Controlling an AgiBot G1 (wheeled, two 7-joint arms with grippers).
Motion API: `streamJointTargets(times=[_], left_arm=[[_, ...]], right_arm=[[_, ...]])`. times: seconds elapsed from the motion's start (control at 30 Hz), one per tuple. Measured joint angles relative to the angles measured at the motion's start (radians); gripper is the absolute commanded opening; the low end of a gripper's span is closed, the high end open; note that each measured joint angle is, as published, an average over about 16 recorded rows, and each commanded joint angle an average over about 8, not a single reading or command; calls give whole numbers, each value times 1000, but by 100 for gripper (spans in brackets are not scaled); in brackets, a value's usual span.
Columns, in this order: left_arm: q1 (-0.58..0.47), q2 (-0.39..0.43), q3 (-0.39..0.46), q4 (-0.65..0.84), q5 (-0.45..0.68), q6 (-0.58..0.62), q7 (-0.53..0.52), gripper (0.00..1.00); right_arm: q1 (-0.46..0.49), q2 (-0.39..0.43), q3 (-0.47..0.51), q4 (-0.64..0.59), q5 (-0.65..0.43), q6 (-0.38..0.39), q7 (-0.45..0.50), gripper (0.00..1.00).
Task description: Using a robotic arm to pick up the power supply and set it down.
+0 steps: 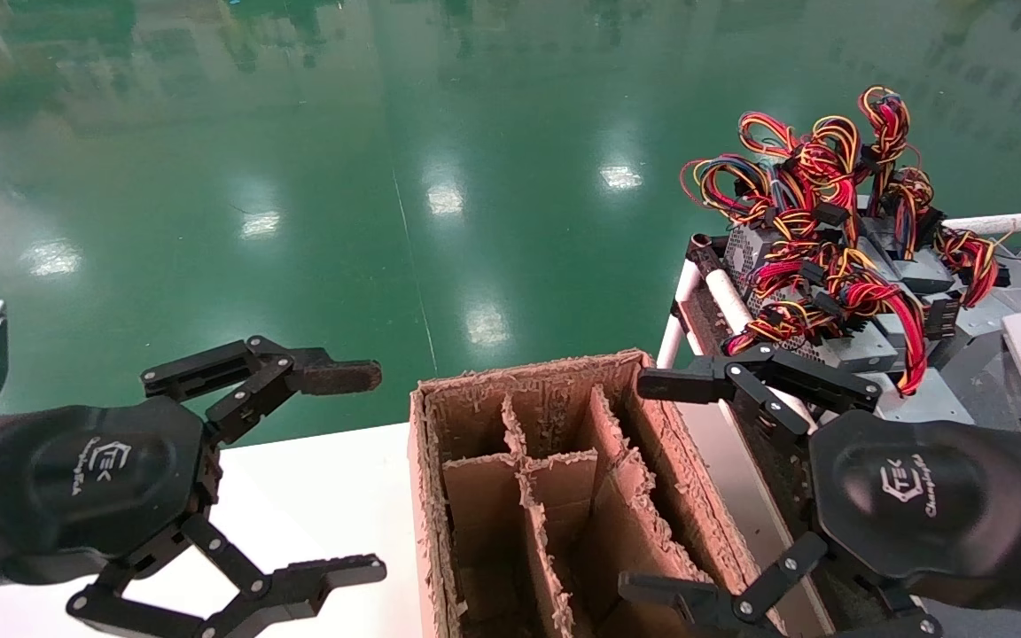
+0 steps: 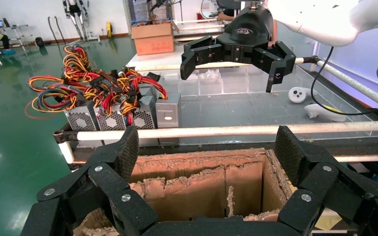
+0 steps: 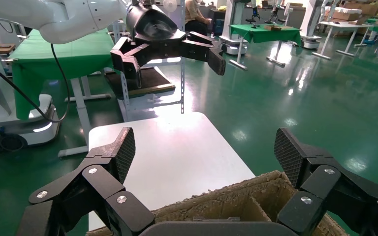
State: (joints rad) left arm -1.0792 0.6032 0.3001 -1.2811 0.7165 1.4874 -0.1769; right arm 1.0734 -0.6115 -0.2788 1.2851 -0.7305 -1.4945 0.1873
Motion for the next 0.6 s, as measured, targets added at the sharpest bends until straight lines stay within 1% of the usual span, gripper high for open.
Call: streamJointTargets(times=[0.6], left_arm=[[0, 0, 0, 0, 0, 0, 0, 100]], right_arm=[[2, 1, -1, -5, 0, -1, -1, 100]])
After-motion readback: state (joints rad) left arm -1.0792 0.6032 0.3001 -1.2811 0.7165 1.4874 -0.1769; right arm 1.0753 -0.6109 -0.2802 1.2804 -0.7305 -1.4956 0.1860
